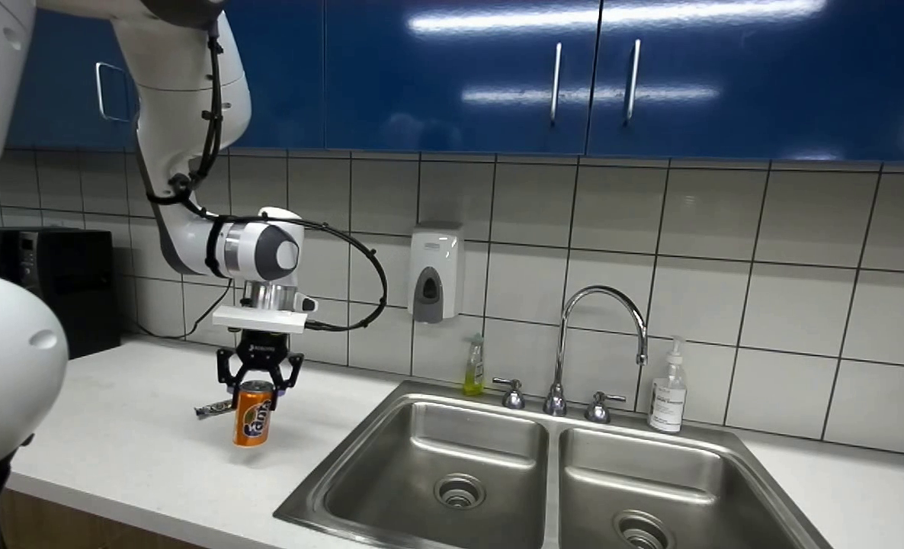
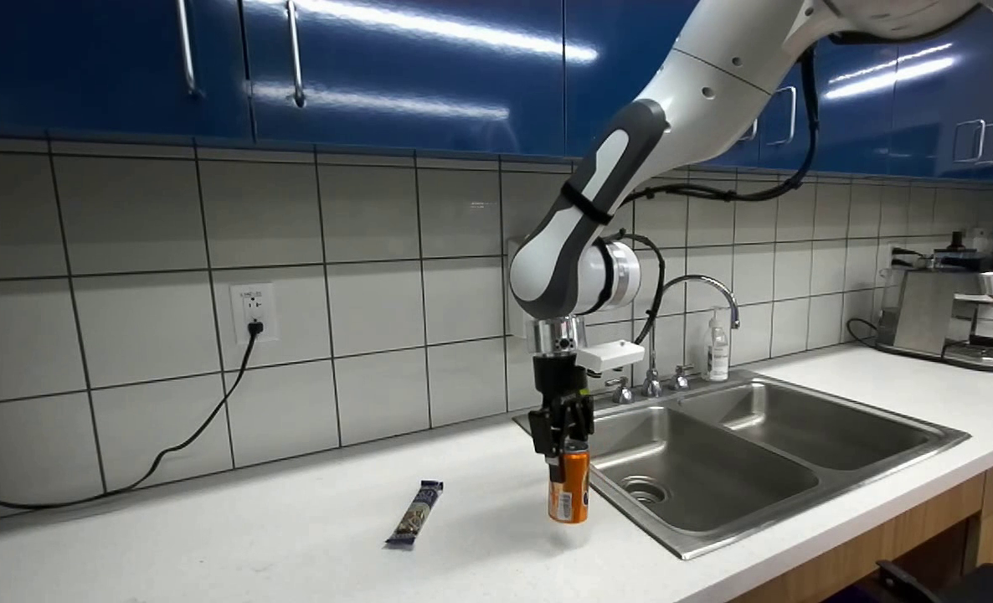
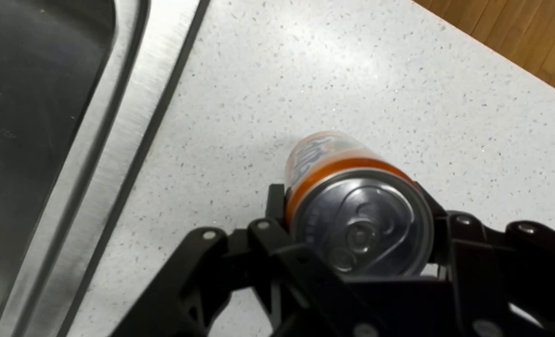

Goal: Remove the can from the sink

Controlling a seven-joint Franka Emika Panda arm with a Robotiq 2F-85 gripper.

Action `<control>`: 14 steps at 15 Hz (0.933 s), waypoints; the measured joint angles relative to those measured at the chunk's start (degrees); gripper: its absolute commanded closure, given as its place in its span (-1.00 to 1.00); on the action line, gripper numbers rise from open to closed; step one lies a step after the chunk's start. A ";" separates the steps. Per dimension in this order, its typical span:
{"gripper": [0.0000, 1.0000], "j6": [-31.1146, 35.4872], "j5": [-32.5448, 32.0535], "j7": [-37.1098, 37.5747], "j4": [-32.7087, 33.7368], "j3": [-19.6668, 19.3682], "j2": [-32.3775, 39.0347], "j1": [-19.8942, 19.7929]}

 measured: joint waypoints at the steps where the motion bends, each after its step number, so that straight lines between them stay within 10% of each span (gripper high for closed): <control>1: 0.24 0.08 0.00 0.01 -0.04 0.00 0.31 0.24; 14: 0.24 5.04 -0.79 2.53 -0.04 -0.02 4.91 1.91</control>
